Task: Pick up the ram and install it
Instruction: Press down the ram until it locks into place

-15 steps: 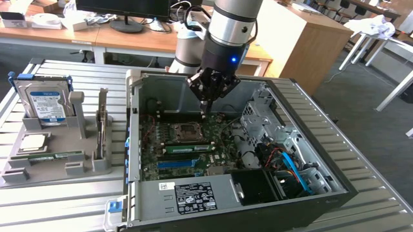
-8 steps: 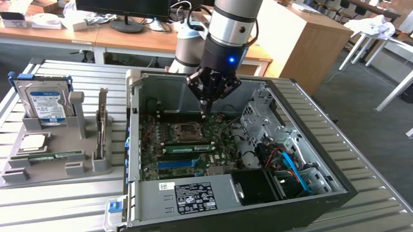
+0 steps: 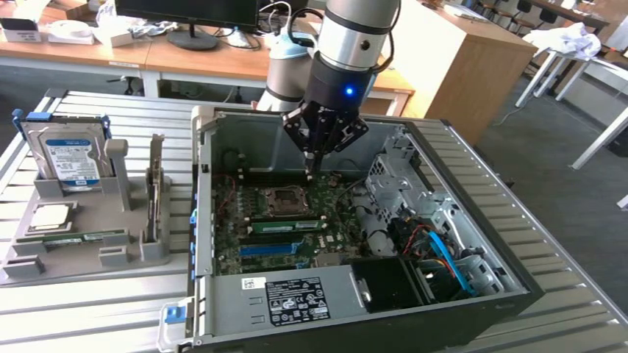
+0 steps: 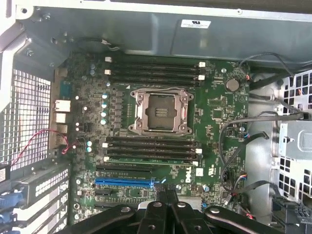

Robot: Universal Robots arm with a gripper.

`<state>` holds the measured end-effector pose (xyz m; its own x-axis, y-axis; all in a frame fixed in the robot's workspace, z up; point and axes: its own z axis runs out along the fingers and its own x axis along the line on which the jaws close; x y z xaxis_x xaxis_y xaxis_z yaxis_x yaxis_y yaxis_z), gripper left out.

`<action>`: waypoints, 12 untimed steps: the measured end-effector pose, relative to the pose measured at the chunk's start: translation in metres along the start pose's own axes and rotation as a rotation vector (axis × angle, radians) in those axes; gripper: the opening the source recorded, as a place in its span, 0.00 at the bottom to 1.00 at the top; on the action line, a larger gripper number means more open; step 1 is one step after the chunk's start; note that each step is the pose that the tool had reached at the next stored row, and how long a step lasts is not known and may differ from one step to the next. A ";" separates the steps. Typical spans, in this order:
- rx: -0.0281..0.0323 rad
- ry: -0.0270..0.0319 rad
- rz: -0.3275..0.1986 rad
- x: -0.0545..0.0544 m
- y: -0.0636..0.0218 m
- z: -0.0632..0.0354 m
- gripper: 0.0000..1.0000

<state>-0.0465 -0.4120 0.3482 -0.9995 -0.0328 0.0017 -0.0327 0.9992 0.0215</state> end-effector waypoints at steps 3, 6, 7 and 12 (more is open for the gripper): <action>0.0000 0.0000 0.000 0.000 0.0000 0.0000 0.10; 0.0000 -0.0003 0.011 0.000 0.0000 0.0000 0.10; 0.0000 -0.0004 0.019 0.000 0.0000 0.0001 0.10; 0.0000 -0.0008 0.036 0.000 0.0000 0.0001 0.10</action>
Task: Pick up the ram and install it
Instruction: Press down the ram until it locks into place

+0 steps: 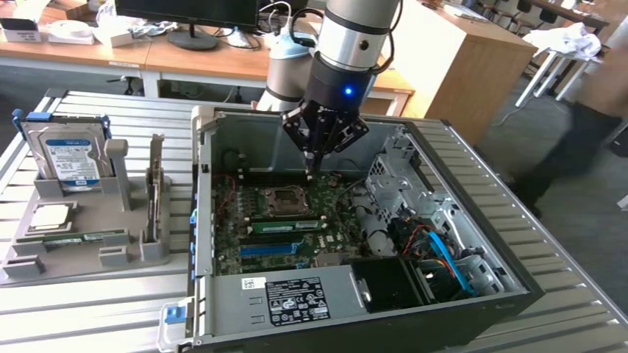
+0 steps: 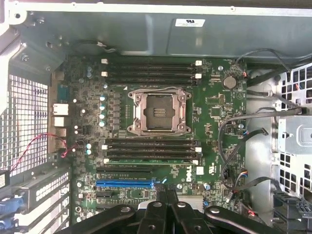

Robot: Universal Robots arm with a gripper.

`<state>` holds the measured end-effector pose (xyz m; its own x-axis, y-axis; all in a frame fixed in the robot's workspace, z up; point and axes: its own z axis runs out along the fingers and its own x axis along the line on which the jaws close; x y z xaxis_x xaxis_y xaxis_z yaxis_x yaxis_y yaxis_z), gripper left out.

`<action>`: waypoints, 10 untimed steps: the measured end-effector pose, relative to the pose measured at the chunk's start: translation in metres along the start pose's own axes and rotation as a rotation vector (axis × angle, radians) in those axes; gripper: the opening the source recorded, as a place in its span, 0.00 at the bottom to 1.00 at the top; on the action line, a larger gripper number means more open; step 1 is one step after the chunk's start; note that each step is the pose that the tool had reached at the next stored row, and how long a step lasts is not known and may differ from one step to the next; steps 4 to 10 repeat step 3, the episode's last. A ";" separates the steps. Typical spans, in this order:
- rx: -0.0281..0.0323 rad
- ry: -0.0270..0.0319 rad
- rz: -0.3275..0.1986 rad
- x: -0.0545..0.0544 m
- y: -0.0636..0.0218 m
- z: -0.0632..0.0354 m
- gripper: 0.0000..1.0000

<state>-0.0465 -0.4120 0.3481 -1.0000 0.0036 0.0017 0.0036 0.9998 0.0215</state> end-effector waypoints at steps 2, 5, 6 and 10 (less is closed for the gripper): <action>0.0000 0.0000 0.000 0.000 0.0000 0.0000 0.10; 0.0000 0.0000 0.000 0.000 0.0000 0.0000 0.10; 0.0000 0.0000 0.000 0.000 0.0000 0.0000 0.10; 0.0000 0.0000 0.000 0.000 0.0000 0.0000 0.10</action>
